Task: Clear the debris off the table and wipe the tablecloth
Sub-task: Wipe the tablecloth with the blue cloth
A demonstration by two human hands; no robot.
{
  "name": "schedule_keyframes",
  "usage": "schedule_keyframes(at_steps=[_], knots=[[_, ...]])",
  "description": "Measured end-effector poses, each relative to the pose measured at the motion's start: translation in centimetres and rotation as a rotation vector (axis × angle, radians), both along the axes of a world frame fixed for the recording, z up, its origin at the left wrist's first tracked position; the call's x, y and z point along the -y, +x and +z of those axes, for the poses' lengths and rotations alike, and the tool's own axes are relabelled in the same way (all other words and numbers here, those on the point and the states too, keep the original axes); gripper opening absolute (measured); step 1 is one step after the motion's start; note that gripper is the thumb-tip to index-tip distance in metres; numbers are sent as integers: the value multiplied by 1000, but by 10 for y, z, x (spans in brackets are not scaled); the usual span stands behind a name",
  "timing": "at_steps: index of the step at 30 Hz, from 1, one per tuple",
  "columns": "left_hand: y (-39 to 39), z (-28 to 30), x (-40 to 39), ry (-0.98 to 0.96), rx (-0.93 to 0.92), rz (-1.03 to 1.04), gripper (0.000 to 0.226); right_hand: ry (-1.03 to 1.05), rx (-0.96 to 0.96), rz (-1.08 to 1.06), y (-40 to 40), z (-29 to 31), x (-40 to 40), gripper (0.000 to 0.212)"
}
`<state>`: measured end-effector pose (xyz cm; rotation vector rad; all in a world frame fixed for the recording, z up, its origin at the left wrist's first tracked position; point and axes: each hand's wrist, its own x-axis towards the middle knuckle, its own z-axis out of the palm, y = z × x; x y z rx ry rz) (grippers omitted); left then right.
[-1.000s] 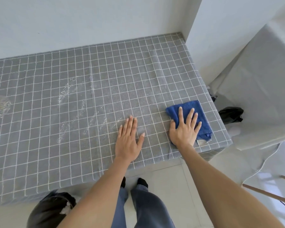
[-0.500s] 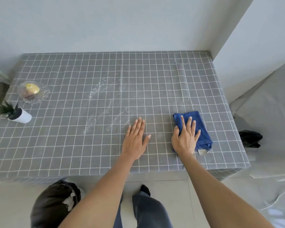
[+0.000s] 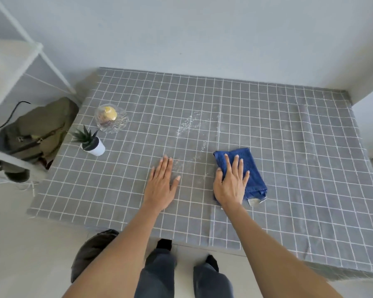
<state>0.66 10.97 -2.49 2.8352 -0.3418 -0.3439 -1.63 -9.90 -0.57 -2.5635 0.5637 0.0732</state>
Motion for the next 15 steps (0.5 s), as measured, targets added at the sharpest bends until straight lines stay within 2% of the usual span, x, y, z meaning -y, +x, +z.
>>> schedule_keyframes(at_steps=[7, 15], knots=[[52, -5, -69, -1, 37, 10, 71, 65, 22, 53, 35, -2, -86, 62], [89, -10, -85, -35, 66, -36, 65, -151, -8, 197, 53, -11, -118, 63]])
